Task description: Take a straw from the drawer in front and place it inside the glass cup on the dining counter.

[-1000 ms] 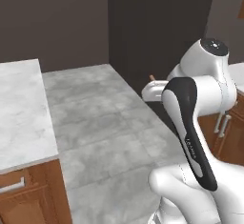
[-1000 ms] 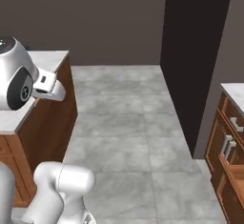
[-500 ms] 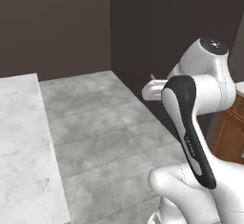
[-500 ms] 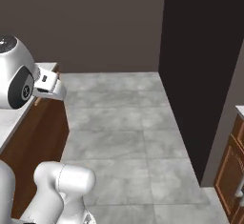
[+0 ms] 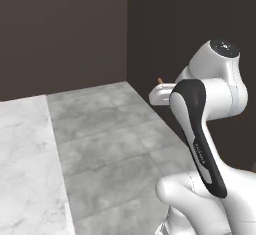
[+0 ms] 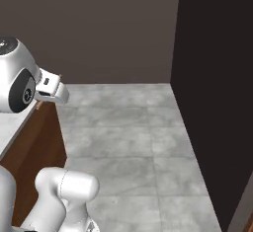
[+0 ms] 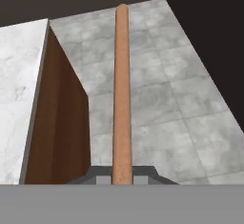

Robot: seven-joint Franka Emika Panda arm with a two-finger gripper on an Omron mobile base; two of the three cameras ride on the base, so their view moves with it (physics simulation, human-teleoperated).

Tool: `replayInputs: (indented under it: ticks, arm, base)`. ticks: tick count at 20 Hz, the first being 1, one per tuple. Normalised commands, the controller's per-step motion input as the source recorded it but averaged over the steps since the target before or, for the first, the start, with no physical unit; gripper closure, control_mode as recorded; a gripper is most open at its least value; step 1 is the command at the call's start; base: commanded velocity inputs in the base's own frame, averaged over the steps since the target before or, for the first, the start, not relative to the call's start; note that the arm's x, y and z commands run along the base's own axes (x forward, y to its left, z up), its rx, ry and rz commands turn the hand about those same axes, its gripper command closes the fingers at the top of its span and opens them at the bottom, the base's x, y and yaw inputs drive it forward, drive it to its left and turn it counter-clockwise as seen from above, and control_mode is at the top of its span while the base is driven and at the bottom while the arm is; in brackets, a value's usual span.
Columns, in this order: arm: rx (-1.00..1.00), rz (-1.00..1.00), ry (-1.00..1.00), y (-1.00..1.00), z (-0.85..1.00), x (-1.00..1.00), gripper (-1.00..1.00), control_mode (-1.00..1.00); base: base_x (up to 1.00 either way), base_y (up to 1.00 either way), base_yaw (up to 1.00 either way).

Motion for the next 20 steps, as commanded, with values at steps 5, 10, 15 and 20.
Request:
replayInputs:
  ticks: [5,10,15,20]
  arm:
    - [0.00,0.00,0.00,0.00,0.00,0.00,1.00,1.00]
    - [0.00,0.00,0.00,0.00,0.00,0.00,1.00,1.00]
    - [0.00,0.00,0.00,0.00,0.00,0.00,1.00,1.00]
    - [0.00,0.00,0.00,0.00,0.00,0.00,1.00,1.00]
  base:
    - [1.00,0.00,0.01]
    - [1.00,0.00,0.00]
    - [1.00,0.00,0.00]
    - [1.00,0.00,0.05]
